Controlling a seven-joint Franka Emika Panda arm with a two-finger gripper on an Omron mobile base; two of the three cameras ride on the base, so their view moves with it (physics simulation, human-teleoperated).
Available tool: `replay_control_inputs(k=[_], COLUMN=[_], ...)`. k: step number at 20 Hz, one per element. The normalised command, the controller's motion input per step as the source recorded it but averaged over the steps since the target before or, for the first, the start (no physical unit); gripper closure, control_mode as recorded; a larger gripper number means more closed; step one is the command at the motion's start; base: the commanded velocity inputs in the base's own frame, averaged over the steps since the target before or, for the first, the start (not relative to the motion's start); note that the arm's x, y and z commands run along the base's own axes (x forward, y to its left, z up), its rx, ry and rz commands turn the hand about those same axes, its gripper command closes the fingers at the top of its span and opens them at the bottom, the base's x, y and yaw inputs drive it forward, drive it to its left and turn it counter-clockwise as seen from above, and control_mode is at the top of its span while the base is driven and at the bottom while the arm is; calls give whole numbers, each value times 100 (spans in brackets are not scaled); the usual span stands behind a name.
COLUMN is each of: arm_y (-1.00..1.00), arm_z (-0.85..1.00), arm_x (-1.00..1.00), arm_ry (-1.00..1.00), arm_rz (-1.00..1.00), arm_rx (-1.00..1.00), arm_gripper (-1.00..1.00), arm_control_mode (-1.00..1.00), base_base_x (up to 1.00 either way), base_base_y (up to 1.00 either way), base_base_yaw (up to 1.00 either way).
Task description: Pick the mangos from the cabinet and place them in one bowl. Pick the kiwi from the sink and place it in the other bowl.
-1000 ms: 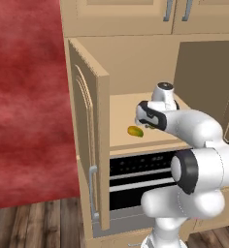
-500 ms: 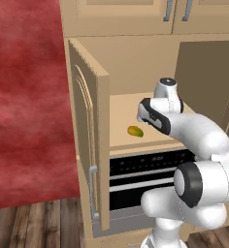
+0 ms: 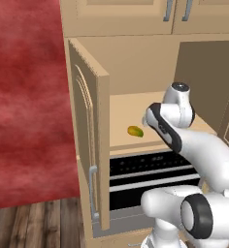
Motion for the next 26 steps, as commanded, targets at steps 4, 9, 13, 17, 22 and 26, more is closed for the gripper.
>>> replay_control_inputs(k=[4,9,13,17,22,26], arm_y=[9,6,10,8,5,2], arm_z=[18,25,12,1,-3,-5], arm_x=[-46,-51,-43,-30,-38,-40], arm_ry=[4,6,15,15,4,-1], arm_rz=[-1,0,0,0,0,0], arm_rx=[1,2,0,0,0,0], arm_gripper=[100,100,100,100,100,100], arm_control_mode=[-100,-100,-100,-100,-100,-100], base_base_x=[0,0,0,0,0,0], base_base_y=[0,0,0,0,0,0], base_base_yaw=[0,0,0,0,0,0])
